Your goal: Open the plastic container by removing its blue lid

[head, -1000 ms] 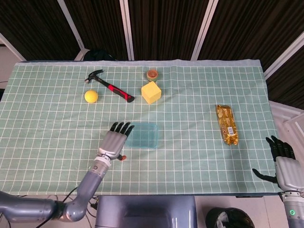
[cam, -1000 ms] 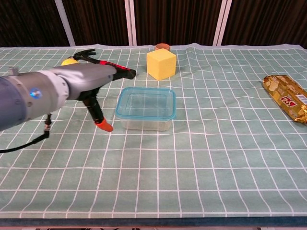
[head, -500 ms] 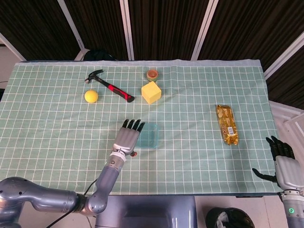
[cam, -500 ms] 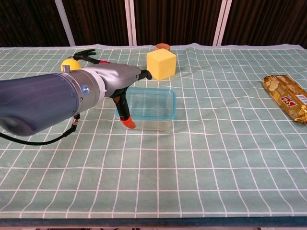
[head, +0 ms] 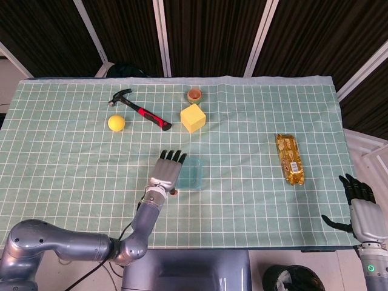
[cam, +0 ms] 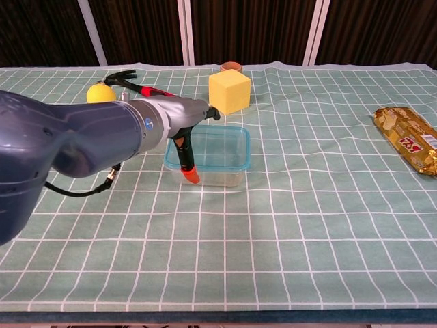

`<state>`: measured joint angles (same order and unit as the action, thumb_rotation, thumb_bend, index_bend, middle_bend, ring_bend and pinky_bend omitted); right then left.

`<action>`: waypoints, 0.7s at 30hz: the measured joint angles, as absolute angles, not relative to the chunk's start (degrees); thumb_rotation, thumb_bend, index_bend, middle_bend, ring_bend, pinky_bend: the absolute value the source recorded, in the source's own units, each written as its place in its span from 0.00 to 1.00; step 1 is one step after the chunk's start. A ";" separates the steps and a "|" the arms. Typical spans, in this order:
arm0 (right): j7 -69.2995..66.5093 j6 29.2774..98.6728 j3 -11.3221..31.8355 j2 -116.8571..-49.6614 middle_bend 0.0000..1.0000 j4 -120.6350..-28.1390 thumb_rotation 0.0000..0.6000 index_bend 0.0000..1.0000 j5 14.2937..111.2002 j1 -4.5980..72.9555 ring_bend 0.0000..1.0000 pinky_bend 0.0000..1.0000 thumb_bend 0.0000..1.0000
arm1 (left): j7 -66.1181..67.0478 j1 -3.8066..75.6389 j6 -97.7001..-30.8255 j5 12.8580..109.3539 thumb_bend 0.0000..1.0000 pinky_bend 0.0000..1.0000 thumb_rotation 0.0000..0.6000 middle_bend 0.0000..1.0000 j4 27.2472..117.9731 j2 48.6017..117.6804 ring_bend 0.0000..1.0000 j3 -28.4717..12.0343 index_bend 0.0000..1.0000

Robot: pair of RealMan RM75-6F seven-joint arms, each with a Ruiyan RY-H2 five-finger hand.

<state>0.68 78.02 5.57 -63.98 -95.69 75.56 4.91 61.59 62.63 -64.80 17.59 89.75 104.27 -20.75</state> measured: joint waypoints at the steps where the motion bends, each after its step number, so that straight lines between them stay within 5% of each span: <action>1: 0.69 78.02 5.57 -63.98 0.00 -95.70 1.00 0.00 75.53 4.91 0.00 0.00 0.26 | 61.51 62.96 -64.45 17.25 0.00 0.05 1.00 0.00 89.21 104.44 0.00 -20.78 0.00; 5: 0.89 77.88 5.60 -63.96 0.00 -95.79 1.00 0.00 75.18 4.92 0.00 0.00 0.26 | 61.22 63.88 -62.95 16.68 0.00 0.06 1.00 0.00 87.02 104.91 0.00 -20.57 0.00; 9: 1.11 77.80 5.66 -63.94 0.00 -95.91 1.00 0.00 74.88 4.94 0.00 0.00 0.26 | 60.54 65.01 -60.92 16.00 0.00 0.18 1.00 0.01 84.63 105.46 0.03 -20.15 0.00; 15: 1.31 77.83 5.63 -63.90 0.00 -96.11 1.00 0.00 74.83 4.92 0.00 0.00 0.26 | 57.46 65.23 -60.49 18.19 0.04 0.39 1.00 0.22 82.92 106.45 0.25 -19.33 0.12; 21: 1.33 77.93 5.47 -63.86 0.00 -96.19 1.00 0.00 75.22 4.90 0.00 0.00 0.26 | 53.38 64.36 -60.09 24.62 0.06 0.44 1.00 0.28 82.38 106.44 0.28 -17.56 0.17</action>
<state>1.33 77.93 5.47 -63.86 -96.19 75.22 4.90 53.38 64.36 -60.09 24.62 82.38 106.44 -17.56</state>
